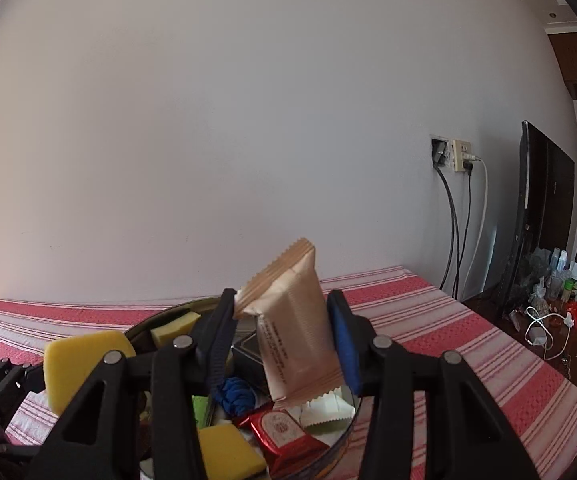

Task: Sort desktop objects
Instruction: 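Open both tools over the tin to drop the sponge and beige packet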

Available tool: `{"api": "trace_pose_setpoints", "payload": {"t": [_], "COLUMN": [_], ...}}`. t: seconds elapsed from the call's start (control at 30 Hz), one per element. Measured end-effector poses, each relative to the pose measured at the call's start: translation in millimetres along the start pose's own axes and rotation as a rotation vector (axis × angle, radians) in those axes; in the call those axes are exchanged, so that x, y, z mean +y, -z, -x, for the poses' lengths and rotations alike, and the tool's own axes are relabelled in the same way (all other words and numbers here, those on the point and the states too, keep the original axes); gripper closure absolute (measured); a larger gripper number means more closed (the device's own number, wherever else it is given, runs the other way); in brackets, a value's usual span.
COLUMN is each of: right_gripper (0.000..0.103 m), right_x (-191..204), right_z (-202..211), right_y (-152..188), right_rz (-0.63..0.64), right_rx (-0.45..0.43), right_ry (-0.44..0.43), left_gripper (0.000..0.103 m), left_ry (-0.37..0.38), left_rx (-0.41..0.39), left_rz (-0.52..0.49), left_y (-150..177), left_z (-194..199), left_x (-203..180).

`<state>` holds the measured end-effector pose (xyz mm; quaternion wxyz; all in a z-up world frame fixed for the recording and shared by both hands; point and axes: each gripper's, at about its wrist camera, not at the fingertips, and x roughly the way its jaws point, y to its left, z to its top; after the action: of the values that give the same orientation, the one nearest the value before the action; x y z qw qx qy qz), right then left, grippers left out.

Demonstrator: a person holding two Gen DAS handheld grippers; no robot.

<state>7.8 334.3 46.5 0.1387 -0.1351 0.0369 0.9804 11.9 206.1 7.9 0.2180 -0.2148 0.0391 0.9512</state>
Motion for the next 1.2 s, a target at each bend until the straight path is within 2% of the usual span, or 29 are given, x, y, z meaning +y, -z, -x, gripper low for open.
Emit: {"api": "trace_pose_setpoints", "payload": {"t": [0.33, 0.53, 0.77, 1.0, 1.1, 1.17, 1.2], "right_gripper": [0.056, 0.056, 0.057, 0.056, 0.031, 0.009, 0.003], "right_x": [3, -1, -5, -5, -13, -22, -25], "right_z": [-69, -105, -148, -186, -194, -181, -176], "right_y": [-25, -30, -27, -19, -13, -14, -19], "right_rz": [0.047, 0.059, 0.051, 0.015, -0.041, -0.09, -0.103], "right_rx": [0.144, 0.244, 0.388, 0.51, 0.547, 0.49, 0.452], "right_ry": [-0.055, -0.059, -0.067, -0.06, -0.089, -0.074, -0.062], "left_gripper": [0.032, 0.032, 0.032, 0.031, 0.025, 0.022, 0.019], "left_ry": [0.013, 0.034, 0.076, 0.074, 0.06, 0.068, 0.073], "left_rx": [0.06, 0.151, 0.27, 0.316, 0.324, 0.338, 0.34], "left_rz": [0.031, 0.071, 0.061, 0.047, 0.012, 0.002, 0.009], "left_y": [-16, -19, -17, -19, -19, -19, -19], "left_z": [-31, -52, -84, -102, -106, -108, -108], "left_x": [-11, -13, -19, -20, -25, -25, -25]}}
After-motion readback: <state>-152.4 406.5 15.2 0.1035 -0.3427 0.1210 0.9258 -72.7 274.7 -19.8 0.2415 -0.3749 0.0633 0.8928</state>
